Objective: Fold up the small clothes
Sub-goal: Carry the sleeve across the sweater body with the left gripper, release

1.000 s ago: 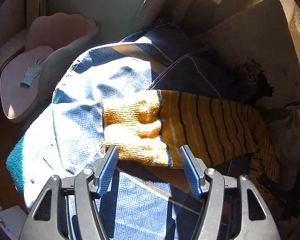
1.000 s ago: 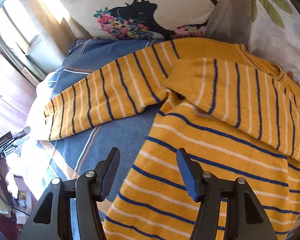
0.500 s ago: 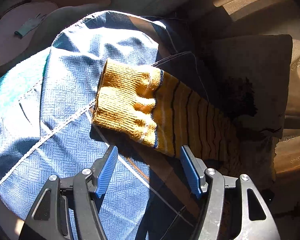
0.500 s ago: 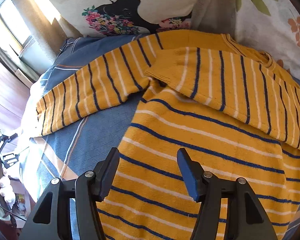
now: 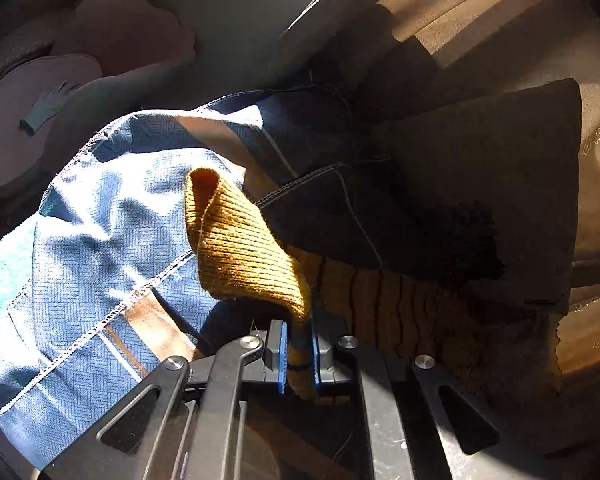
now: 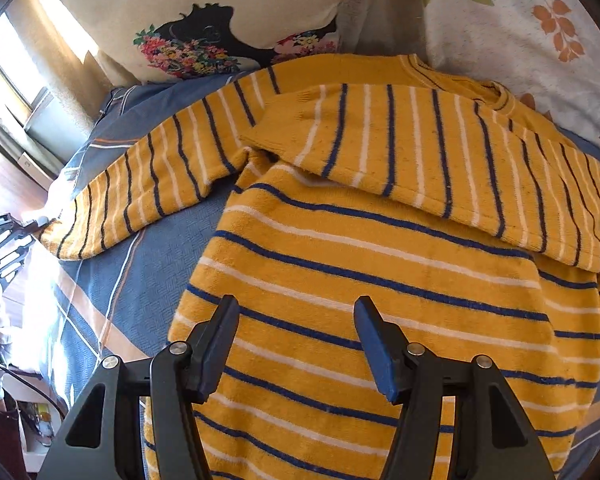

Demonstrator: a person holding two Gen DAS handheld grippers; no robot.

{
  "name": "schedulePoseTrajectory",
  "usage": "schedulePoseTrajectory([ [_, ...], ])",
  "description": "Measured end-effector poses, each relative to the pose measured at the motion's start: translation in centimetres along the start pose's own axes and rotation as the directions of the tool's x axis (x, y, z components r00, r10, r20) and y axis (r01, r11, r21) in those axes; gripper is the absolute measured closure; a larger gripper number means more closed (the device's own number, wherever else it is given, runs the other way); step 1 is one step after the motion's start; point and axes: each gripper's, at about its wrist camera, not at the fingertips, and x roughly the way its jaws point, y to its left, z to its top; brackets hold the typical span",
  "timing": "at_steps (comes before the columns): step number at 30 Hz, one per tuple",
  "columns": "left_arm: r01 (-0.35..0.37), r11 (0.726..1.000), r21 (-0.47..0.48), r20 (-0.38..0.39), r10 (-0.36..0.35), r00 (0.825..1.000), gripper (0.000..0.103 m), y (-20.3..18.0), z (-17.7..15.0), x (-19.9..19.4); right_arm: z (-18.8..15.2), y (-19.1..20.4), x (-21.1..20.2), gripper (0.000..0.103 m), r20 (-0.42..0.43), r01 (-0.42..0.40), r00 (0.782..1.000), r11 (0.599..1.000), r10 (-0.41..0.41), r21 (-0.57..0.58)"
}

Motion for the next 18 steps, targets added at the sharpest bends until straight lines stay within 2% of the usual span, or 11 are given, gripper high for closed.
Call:
schedulePoseTrajectory([
  [4, 0.081, 0.989, 0.127, 0.014, -0.083, 0.996, 0.095, -7.2, -0.7, -0.5, -0.4, -3.3, -1.3, 0.039, 0.034, -0.004, 0.999, 0.997, 0.002, 0.074],
  [6, 0.134, 0.973, 0.186, -0.014, -0.134, 0.991, 0.095, -11.2, -2.0, 0.0, -0.8, -5.2, -1.8, 0.039, 0.047, -0.002, 0.999, 0.994, -0.003, 0.11],
  [9, 0.216, 0.937, 0.276, -0.077, -0.203, 0.976, 0.095, -17.9, -5.0, 1.7, -1.6, -8.4, -2.5, 0.039, 0.06, -0.002, 0.998, 0.986, -0.008, 0.167],
  [14, 0.337, 0.86, 0.382, -0.218, -0.27, 0.938, 0.095, -28.6, -11.3, 6.5, -3.3, -14.3, -4.6, 0.039, 0.088, -0.006, 0.996, 0.966, -0.017, 0.259],
  [18, 0.411, 0.808, 0.423, -0.342, -0.278, 0.898, 0.095, -34.7, -17.5, 10.6, -4.7, -18.7, -6.3, 0.039, 0.113, -0.011, 0.993, 0.948, -0.027, 0.317],
])
